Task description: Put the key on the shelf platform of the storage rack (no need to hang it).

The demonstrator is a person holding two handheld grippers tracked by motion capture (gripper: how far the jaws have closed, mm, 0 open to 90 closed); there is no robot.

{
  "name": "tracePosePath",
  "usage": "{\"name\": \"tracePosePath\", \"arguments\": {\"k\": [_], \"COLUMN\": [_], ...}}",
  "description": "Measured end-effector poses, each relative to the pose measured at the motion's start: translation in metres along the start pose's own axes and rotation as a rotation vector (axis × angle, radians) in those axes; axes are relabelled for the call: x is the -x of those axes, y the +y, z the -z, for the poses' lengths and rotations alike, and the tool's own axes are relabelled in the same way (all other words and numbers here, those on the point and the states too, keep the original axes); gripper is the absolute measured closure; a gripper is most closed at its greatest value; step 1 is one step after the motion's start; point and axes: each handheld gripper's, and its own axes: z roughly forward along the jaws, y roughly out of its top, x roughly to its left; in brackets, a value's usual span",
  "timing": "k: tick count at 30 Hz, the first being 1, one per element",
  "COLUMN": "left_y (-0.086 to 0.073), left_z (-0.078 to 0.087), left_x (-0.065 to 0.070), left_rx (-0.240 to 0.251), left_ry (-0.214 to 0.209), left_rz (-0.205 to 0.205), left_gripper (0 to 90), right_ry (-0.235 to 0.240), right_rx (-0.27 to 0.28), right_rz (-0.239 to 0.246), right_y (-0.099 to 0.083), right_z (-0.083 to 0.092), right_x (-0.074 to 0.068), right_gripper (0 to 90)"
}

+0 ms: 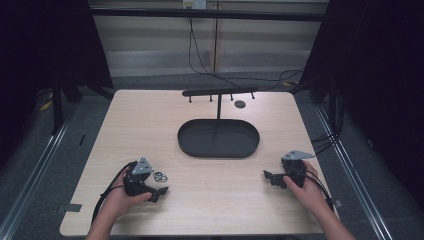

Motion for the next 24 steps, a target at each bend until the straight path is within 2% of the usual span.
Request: {"name": "tracePosePath", "arguments": {"k": [4, 5, 7, 8, 9, 10, 11, 13, 15, 16, 21, 22, 23, 24], "left_y": [0.001, 0.002, 0.006, 0.006, 0.007, 0.008, 0.011, 0.014, 0.015, 0.017, 0.023, 0.024, 0.025, 0.025], "left_z": [0.000, 0.002, 0.005, 0.005, 0.007, 0.007, 0.008, 0.009, 0.009, 0.010, 0.009, 0.009, 0.009, 0.009], "left_x": [0.000, 0.000, -0.001, -0.001, -0.001, -0.001, -0.002, -0.002, -0.001, -0.002, -0.005, -0.005, -0.005, -0.005], "left_rx": [0.000, -0.014, -0.037, -0.037, -0.046, -0.051, -0.076, -0.110, -0.113, -0.138, -0.189, -0.191, -0.202, -0.202], "left_ry": [0.002, 0.021, 0.029, 0.029, 0.024, 0.023, 0.014, 0.011, 0.021, 0.015, 0.014, 0.010, 0.004, 0.004], "left_rz": [0.014, 0.016, 0.062, 0.062, 0.090, 0.102, 0.117, 0.117, 0.120, 0.116, 0.132, 0.139, 0.165, 0.165], "left_gripper": [0.8, 2.1, 11.5, 14.1, 14.1, 16.0, 16.1, 17.2, 19.3, 19.3, 19.6, 19.6, 19.6, 19.6], "right_ry": [-0.002, -0.002, -0.003, -0.004, -0.004, -0.004, -0.004, -0.004, -0.004, -0.004, -0.004, -0.004, -0.004, -0.004], "right_rx": [0.000, 0.000, 0.000, 0.000, 0.000, 0.000, 0.000, 0.000, 0.000, 0.000, 0.000, 0.000, 0.000, 0.000], "right_rz": [-0.002, -0.003, -0.004, -0.004, -0.004, -0.005, -0.005, -0.005, -0.005, -0.005, -0.005, -0.005, -0.005, -0.005], "right_y": [0.000, 0.000, 0.000, 0.000, 0.000, 0.000, 0.000, 0.000, 0.000, 0.000, 0.000, 0.000, 0.000, 0.000], "right_z": [0.000, 0.000, 0.000, 0.000, 0.000, 0.000, 0.000, 0.000, 0.000, 0.000, 0.000, 0.000, 0.000, 0.000], "right_x": [0.000, 0.000, 0.000, 0.000, 0.000, -0.001, -0.001, -0.001, -0.001, -0.001, -0.001, -0.001, -0.001, -0.001], "right_gripper": [13.1, 13.1, 13.1, 13.1, 13.1, 13.1, 13.1, 13.1, 13.1, 13.1, 13.1, 13.1, 13.1, 13.1]}}
